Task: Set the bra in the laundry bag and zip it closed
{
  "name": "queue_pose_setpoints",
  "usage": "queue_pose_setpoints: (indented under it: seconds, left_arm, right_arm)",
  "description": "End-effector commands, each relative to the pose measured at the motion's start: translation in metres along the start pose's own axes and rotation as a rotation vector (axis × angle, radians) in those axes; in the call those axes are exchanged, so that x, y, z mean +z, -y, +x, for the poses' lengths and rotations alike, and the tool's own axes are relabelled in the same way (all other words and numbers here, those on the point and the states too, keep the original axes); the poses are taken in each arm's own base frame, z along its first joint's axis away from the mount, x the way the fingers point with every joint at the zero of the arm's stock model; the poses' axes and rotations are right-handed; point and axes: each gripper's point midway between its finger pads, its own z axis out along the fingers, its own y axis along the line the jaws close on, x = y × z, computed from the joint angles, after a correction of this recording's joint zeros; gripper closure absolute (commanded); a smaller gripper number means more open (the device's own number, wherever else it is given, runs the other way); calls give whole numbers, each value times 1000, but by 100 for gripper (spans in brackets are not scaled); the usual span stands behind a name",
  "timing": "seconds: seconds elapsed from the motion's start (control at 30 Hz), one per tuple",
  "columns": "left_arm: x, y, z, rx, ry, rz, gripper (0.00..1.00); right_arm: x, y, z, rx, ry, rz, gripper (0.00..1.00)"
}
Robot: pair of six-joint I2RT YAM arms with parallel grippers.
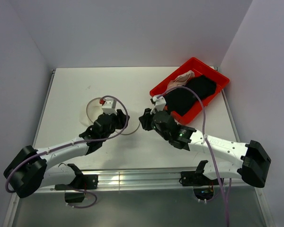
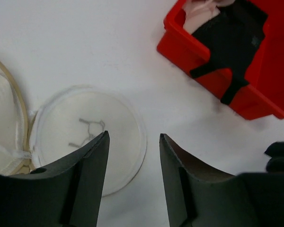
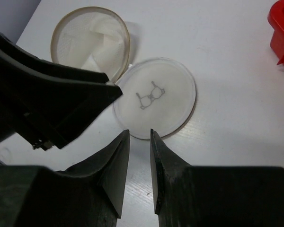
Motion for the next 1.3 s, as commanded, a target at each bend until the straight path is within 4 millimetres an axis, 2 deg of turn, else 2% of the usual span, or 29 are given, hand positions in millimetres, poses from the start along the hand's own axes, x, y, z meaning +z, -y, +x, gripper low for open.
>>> queue_pose_setpoints:
  seconds: [0.0, 0.07, 0.13, 0.17, 0.23, 0.27, 0.3, 0.33, 0.37, 0.43, 0.47, 0.53, 0.57, 0.6, 0.67, 0.7, 0.73, 0.83, 0.93, 0.97, 1.03, 1.07, 1.17, 1.27]
  left_arm:
    - [-4, 2, -48, -31, 120, -68, 47]
    - [-10, -20, -58, -44, 141, -178, 48]
    - [-17, -44, -59, -84, 138, -267, 47]
    - [-20, -71, -67, -123, 159, -337, 48]
    - [-28, -101, -67, -220, 173, -389, 50]
    - [-34, -128, -74, -266, 203, -443, 51]
    - [-39, -144, -68, -297, 207, -481, 51]
    - [-44, -154, -71, -313, 225, -502, 51]
    - [-49, -172, -74, -331, 245, -547, 50]
    - [-49, -183, -68, -350, 228, -569, 49]
    - [-50, -190, -68, -356, 227, -580, 49]
    - [-43, -194, -67, -358, 217, -573, 46]
    - [-41, -198, -66, -356, 213, -579, 45]
    - [-37, -198, -72, -342, 217, -575, 43]
    - [-28, -208, -64, -330, 182, -604, 43]
    - [-24, -207, -70, -319, 199, -590, 43]
    - [-19, -210, -63, -316, 174, -592, 42]
    - [-12, -216, -58, -317, 157, -606, 45]
    - [-12, -217, -53, -317, 146, -607, 64]
    - [-13, -217, -49, -324, 143, -609, 76]
    - [-16, -214, -51, -330, 157, -590, 84]
    - [-19, -214, -45, -330, 149, -589, 91]
    - [-26, -212, -42, -328, 151, -581, 100]
    - [-30, -207, -39, -329, 144, -557, 100]
  right_arm:
    - [3, 12, -4, 21, 29, 52, 69]
    - [10, 9, 2, 20, 4, 49, 63]
    - [17, 7, 2, 26, -11, 55, 57]
    - [24, 9, 10, 19, -36, 73, 55]
    - [33, 9, 11, 32, -49, 85, 51]
    - [42, 14, 23, 24, -87, 109, 50]
    - [47, 16, 23, 32, -95, 118, 50]
    - [52, 20, 28, 31, -109, 137, 50]
    - [60, 29, 41, 18, -145, 168, 50]
    - [69, 40, 48, 17, -170, 202, 51]
    - [75, 47, 61, 8, -201, 225, 52]
    - [82, 50, 69, 4, -227, 232, 52]
    - [86, 52, 80, -4, -254, 241, 53]
    - [90, 53, 81, -3, -257, 243, 53]
    - [95, 57, 89, -13, -279, 258, 52]
    - [98, 58, 90, -25, -285, 259, 52]
    - [100, 60, 96, -29, -302, 261, 51]
    - [106, 67, 105, -13, -329, 259, 50]
    - [113, 67, 108, -5, -334, 255, 50]
    - [114, 65, 110, -2, -338, 250, 51]
    - [119, 63, 112, -2, -345, 248, 52]
    - [120, 63, 112, 2, -345, 248, 52]
    - [126, 61, 114, 6, -346, 241, 53]
    - [128, 60, 117, 11, -356, 242, 52]
